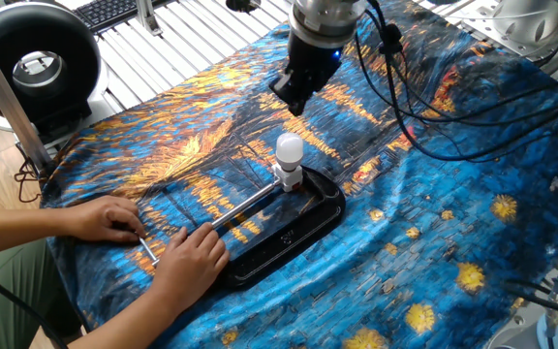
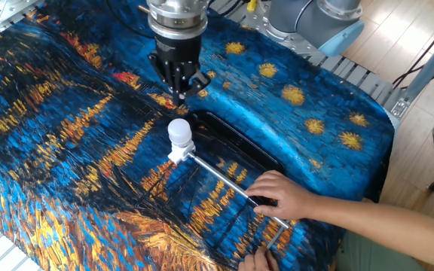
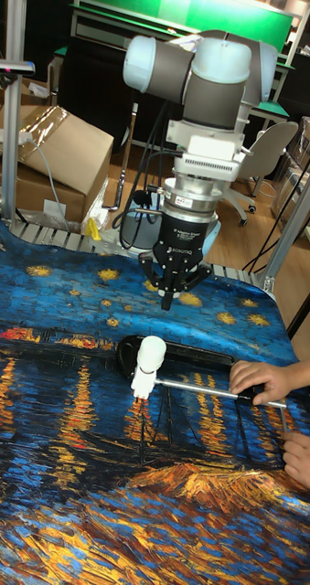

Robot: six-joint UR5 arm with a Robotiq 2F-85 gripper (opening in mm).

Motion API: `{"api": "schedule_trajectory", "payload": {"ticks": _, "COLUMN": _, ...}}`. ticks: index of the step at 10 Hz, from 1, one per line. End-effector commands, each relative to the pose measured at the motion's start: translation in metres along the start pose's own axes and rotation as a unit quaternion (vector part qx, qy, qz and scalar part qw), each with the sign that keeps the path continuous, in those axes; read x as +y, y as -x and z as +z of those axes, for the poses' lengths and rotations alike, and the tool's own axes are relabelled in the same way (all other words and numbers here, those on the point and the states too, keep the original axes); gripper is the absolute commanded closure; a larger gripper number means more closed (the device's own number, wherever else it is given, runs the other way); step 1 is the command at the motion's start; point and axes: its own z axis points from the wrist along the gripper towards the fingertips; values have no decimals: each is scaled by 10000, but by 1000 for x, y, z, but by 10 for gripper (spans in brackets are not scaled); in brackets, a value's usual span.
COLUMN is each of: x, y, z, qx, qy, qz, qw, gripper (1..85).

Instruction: Take out the light bulb by rotating it

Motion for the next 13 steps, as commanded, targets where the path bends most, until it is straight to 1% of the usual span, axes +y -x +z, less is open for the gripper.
{"api": "schedule_trajectory", "payload": {"ticks": 1, "x": 3, "y": -10, "z": 0, "qx": 122, "qy": 38, "qz": -693, "qw": 9975, "gripper": 477}}
{"api": "schedule_trajectory", "payload": {"ticks": 2, "x": 6, "y": -16, "z": 0, "qx": 238, "qy": 106, "qz": -769, "qw": 9967, "gripper": 417}}
{"api": "schedule_trajectory", "payload": {"ticks": 3, "x": 1, "y": -27, "z": -1, "qx": 450, "qy": 32, "qz": -956, "qw": 9944, "gripper": 333}}
{"api": "schedule_trajectory", "payload": {"ticks": 5, "x": 5, "y": -39, "z": -3, "qx": 674, "qy": 143, "qz": -1006, "qw": 9925, "gripper": 293}}
{"api": "schedule_trajectory", "payload": {"ticks": 6, "x": 5, "y": -43, "z": -3, "qx": 765, "qy": 160, "qz": -1150, "qw": 9903, "gripper": 230}}
{"api": "schedule_trajectory", "payload": {"ticks": 7, "x": 4, "y": -46, "z": -4, "qx": 814, "qy": 150, "qz": -1227, "qw": 9890, "gripper": 160}}
{"api": "schedule_trajectory", "payload": {"ticks": 8, "x": 3, "y": -39, "z": -3, "qx": 687, "qy": 117, "qz": -1161, "qw": 9908, "gripper": 153}}
{"api": "schedule_trajectory", "payload": {"ticks": 9, "x": -3, "y": -40, "z": -3, "qx": 722, "qy": 1, "qz": -1209, "qw": 9900, "gripper": 153}}
{"api": "schedule_trajectory", "payload": {"ticks": 10, "x": -5, "y": -41, "z": -3, "qx": 743, "qy": -31, "qz": -1250, "qw": 9894, "gripper": 147}}
{"api": "schedule_trajectory", "payload": {"ticks": 11, "x": -4, "y": -41, "z": -3, "qx": 732, "qy": -7, "qz": -1286, "qw": 9890, "gripper": 140}}
{"api": "schedule_trajectory", "payload": {"ticks": 12, "x": -4, "y": -33, "z": 9, "qx": 740, "qy": 44, "qz": -1327, "qw": 9884, "gripper": 127}}
{"api": "schedule_trajectory", "payload": {"ticks": 13, "x": -3, "y": -22, "z": 22, "qx": 700, "qy": 93, "qz": -1354, "qw": 9883, "gripper": 113}}
